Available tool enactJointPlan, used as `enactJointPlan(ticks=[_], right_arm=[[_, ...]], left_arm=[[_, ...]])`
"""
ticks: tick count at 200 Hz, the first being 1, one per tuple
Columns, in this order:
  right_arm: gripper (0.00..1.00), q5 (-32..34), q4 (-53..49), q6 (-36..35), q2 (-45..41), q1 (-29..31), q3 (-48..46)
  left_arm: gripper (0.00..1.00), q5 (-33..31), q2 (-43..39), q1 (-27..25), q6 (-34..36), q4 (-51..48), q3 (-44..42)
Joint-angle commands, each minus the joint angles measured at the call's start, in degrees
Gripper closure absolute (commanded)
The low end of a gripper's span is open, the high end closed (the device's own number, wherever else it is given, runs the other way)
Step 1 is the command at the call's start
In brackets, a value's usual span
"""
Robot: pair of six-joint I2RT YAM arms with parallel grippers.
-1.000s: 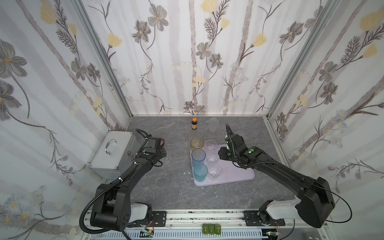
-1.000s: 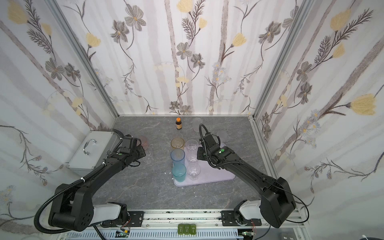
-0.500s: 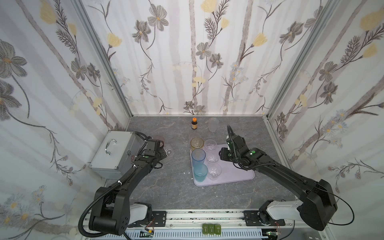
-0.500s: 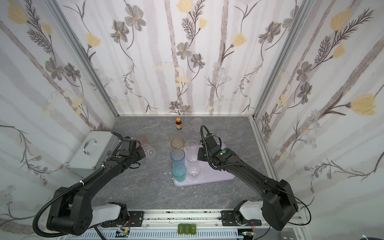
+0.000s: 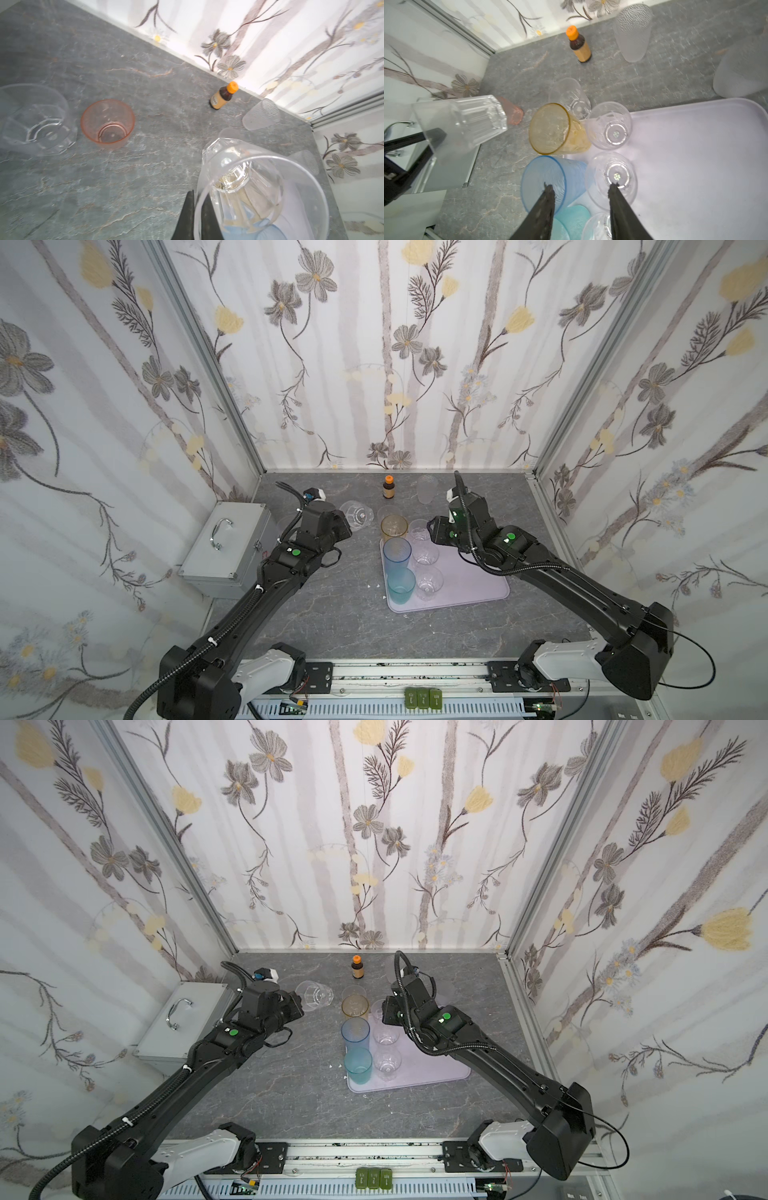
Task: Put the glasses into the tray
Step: 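Lift the clear glass with the left gripper toward the approaching right gripper, then pass the clear glass from the left gripper into the right gripper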
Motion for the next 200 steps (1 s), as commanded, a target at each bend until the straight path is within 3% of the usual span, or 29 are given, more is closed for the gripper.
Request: enactJointPlan(ticks=[1,59,123,166,200], right_arm=[[0.56,5.39,-1.9,-0.9,2.04,2.84,5.84],[0.54,9.67,-2.6,-3.95,8.81,8.13,17.0],[0.56,12.39,-1.93,-5.77,10.52,8.23,18.54],[0.67,21.29,-6.08,-7.4,13.14,8.2,19.97],[0.82,24.61,-7.28,-9.01,14.57,8.18,20.21]], left_arm=[[1.0,-6.82,1.58,-4.23,-1.63,0.82,3.39],[1.0,-10.15,6.29,-13.2,-2.08,0.92,10.85],[1.0,-10.77,10.07,-18.2,-2.01,0.97,14.47],[1.0,-10.78,11.6,-19.83,-2.11,1.14,16.45],[1.0,-9.99,12.52,-20.78,-2.11,1.14,17.34]])
